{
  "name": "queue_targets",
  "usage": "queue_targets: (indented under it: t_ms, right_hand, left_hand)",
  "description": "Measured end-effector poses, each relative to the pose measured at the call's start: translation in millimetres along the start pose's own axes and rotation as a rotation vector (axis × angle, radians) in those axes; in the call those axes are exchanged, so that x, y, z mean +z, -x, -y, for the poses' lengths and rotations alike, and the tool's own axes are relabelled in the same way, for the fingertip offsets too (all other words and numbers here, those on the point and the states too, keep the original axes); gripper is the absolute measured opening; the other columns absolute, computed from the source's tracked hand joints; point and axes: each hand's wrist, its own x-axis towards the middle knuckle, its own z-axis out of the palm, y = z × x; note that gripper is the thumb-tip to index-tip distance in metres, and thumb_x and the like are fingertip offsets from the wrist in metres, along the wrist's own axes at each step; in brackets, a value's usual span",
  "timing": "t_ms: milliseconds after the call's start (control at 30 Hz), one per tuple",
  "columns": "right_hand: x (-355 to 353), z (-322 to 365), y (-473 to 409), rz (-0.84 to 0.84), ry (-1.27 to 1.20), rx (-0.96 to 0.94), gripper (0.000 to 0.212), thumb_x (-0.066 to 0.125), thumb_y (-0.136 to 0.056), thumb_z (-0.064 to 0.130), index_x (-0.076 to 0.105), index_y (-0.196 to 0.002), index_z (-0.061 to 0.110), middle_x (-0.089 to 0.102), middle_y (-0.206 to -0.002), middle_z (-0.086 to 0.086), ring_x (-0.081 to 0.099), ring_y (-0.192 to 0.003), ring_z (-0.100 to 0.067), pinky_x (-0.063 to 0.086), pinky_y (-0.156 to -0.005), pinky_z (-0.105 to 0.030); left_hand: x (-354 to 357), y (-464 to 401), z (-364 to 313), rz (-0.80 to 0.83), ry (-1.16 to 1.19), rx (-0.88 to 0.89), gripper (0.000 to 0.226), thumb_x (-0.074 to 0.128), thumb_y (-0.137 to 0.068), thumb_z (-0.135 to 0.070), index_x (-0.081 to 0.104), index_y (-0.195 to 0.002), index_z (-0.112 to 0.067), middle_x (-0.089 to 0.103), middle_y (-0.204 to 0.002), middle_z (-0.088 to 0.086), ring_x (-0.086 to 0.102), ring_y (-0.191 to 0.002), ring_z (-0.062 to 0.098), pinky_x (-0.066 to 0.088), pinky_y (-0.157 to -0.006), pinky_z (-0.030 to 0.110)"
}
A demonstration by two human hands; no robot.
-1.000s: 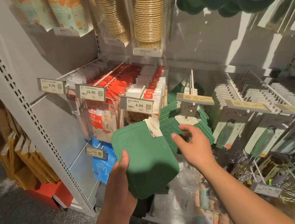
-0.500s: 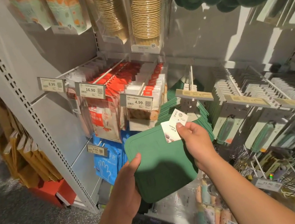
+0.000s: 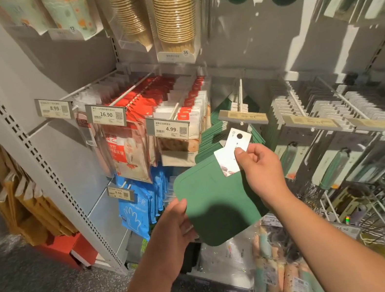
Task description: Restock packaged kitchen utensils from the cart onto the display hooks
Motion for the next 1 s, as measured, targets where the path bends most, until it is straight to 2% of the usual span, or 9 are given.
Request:
queue_targets:
  t_ms: [100, 167, 300, 367, 567, 667, 767, 900, 1000]
  right_hand:
    - [-3, -3, -15, -0.047, 0.081, 0.063, 0.039, 0.065, -0.099, 0.027, 0.045, -0.069, 0.015, 0.036, -0.058, 0.005, 0.034, -0.057, -0.015, 0.031, -0.061, -0.031]
    - [-3, -5, -24, -0.042, 0.134, 0.101, 0.041, 0.066, -0.099, 0.029, 0.044, -0.066, 0.018, 0.040, -0.059, 0.003, 0.037, -0.058, -0.017, 0.032, -0.062, -0.032]
    - [-1, -4, -34, -0.020, 0.230, 0.112, 0.040, 0.065, -0.098, 0.029, 0.047, -0.064, 0.019, 0.046, -0.057, 0.004, 0.042, -0.057, -0.017, 0.033, -0.057, -0.032]
    - [-2, -6, -41, -0.020, 0.265, 0.108, 0.042, 0.066, -0.097, 0.031, 0.046, -0.062, 0.018, 0.047, -0.057, 0.002, 0.042, -0.057, -0.018, 0.033, -0.056, -0.032]
    - [-6, -18, -60, 0.037, 0.394, 0.091, 0.057, 0.062, -0.098, 0.038, 0.041, -0.049, 0.017, 0.039, -0.045, 0.002, 0.038, -0.049, -0.021, 0.032, -0.056, -0.034]
    - [-8, -21, -70, 0.040, 0.430, 0.118, 0.057, 0.065, -0.094, 0.041, 0.049, -0.049, 0.011, 0.051, -0.049, -0.001, 0.050, -0.055, -0.025, 0.041, -0.061, -0.035]
    - [-7, -14, -79, 0.017, 0.428, 0.198, 0.047, 0.074, -0.087, 0.047, 0.062, -0.061, 0.011, 0.069, -0.071, -0.004, 0.066, -0.073, -0.027, 0.052, -0.070, -0.036]
    - [-20, -8, -64, 0.033, 0.493, 0.219, 0.057, 0.069, -0.088, 0.060, 0.057, -0.059, 0.012, 0.060, -0.065, -0.002, 0.059, -0.065, -0.025, 0.037, -0.055, -0.034]
    - [-29, -15, -46, 0.018, 0.430, 0.188, 0.041, 0.069, -0.094, 0.048, 0.057, -0.074, 0.014, 0.060, -0.074, -0.001, 0.058, -0.078, -0.026, 0.035, -0.062, -0.034]
  left_hand:
    - [9, 6, -5, 0.031, -0.016, -0.005, 0.028, 0.043, -0.106, -0.024, 0.068, -0.118, -0.027, 0.079, -0.107, -0.001, 0.074, -0.096, 0.011, 0.051, -0.091, 0.041]
    - [13, 9, -5, 0.019, -0.014, 0.004, 0.020, 0.056, -0.097, -0.031, 0.066, -0.113, -0.030, 0.080, -0.101, -0.008, 0.075, -0.090, 0.004, 0.047, -0.092, 0.038]
    - [14, 9, 4, -0.015, 0.009, -0.018, 0.041, 0.068, -0.077, -0.042, 0.066, -0.118, -0.034, 0.079, -0.110, -0.010, 0.070, -0.110, 0.010, 0.046, -0.104, 0.040]
    - [16, 9, 11, -0.052, 0.023, -0.022, 0.042, 0.072, -0.080, -0.044, 0.065, -0.120, -0.032, 0.079, -0.110, -0.010, 0.067, -0.116, 0.014, 0.046, -0.105, 0.041]
    - [23, 7, 28, -0.178, 0.022, -0.077, 0.038, 0.047, -0.107, -0.024, 0.053, -0.144, -0.021, 0.064, -0.138, 0.008, 0.061, -0.125, 0.025, 0.051, -0.100, 0.040]
    - [32, 0, 25, -0.198, -0.024, -0.070, 0.032, 0.047, -0.108, -0.027, 0.058, -0.137, -0.024, 0.070, -0.128, 0.001, 0.065, -0.116, 0.020, 0.052, -0.098, 0.039]
    - [44, -12, 16, -0.169, -0.143, -0.050, 0.026, 0.054, -0.104, -0.034, 0.063, -0.126, -0.022, 0.071, -0.126, 0.005, 0.064, -0.113, 0.023, 0.049, -0.099, 0.042]
    - [56, -27, 1, -0.010, -0.382, -0.021, 0.013, 0.058, -0.095, -0.030, 0.055, -0.103, -0.020, 0.053, -0.101, 0.010, 0.050, -0.089, 0.019, 0.041, -0.075, 0.031]
    - [57, -38, -7, -0.064, -0.517, -0.051, 0.010, 0.057, -0.104, -0.022, 0.065, -0.107, -0.017, 0.065, -0.097, 0.004, 0.057, -0.073, 0.011, 0.044, -0.062, 0.019]
